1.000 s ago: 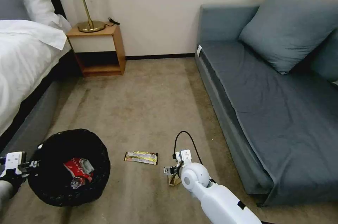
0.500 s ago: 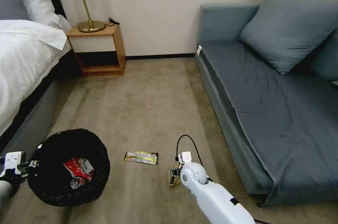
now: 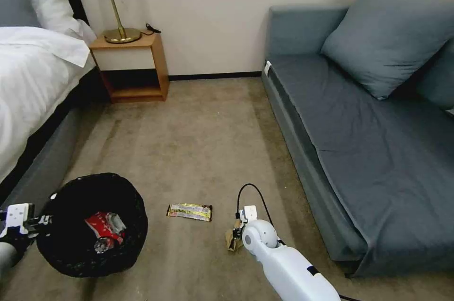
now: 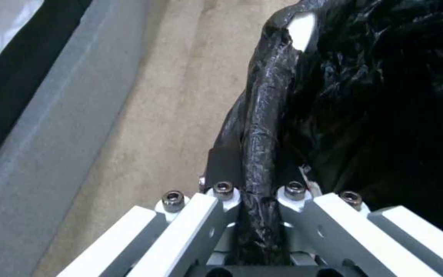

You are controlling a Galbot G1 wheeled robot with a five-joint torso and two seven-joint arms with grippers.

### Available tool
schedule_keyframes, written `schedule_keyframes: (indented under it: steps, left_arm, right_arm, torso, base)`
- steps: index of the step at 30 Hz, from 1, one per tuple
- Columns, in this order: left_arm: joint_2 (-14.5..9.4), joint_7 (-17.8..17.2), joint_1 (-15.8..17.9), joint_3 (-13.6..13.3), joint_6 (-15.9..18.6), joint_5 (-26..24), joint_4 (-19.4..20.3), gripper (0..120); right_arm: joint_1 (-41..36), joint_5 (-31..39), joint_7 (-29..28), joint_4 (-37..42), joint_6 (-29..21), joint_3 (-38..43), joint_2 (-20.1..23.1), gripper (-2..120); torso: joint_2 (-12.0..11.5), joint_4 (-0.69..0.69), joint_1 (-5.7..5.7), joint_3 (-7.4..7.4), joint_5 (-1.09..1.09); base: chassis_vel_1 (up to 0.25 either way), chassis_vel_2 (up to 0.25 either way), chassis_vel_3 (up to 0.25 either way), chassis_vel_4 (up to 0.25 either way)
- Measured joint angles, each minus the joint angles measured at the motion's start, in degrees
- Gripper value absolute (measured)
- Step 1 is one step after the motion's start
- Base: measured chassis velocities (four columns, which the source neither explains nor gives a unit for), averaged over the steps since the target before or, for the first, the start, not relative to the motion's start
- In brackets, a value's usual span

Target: Pick up the trash bin, then pick up the garbage on the floor and place it into the trash bin.

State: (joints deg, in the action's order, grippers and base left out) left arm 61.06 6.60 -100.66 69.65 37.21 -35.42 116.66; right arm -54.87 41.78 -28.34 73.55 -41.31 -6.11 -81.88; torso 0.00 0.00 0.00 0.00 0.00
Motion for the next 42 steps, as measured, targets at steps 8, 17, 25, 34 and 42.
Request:
schedule_keyframes:
  steps: [8, 17, 25, 34, 42]
  left_arm:
    - [-0.1, -0.03, 0.04, -0.01, 0.03, -0.04, -0.04, 3]
    - [0.66, -0.1, -0.13, -0.06, 0.12, -0.13, 0.47, 3]
    - [1.35, -0.13, -0.8, 0.09, 0.17, -0.14, 1.49, 3]
    - [2.18, -0.18, -1.63, 0.1, 0.29, -0.09, 2.65, 3]
    - [3.06, -0.21, -1.92, 0.18, 0.32, -0.03, 3.29, 3]
  right_arm:
    - [-0.42, -0.32, 0.96, 0.89, 1.2, 0.05, 0.5, 0]
    - [-1.34, -0.93, 5.57, 21.88, 7.4, -1.19, 6.21, 0]
    - [2.2, -4.55, 12.47, 35.85, 15.82, -8.96, 9.12, 0]
    - [13.04, -11.37, 18.04, 32.15, 25.4, -24.56, 5.16, 0]
    - [17.3, -11.97, 18.27, 28.43, 27.0, -31.78, -0.28, 0]
  torso:
    - [0.0, 0.0, 0.0, 0.0, 0.0]
    - [0.0, -0.01, 0.0, 0.0, 0.01]
    - [0.0, 0.0, 0.0, 0.0, 0.0]
    - [0.0, 0.01, 0.0, 0.0, 0.0]
    - [0.0, 0.01, 0.0, 0.0, 0.0]
  base:
    - [0.0, 0.0, 0.0, 0.0]
    - [0.0, 0.0, 0.0, 0.0]
    - [0.0, 0.0, 0.0, 0.0]
    - [0.0, 0.0, 0.0, 0.0]
    - [0.0, 0.0, 0.0, 0.0]
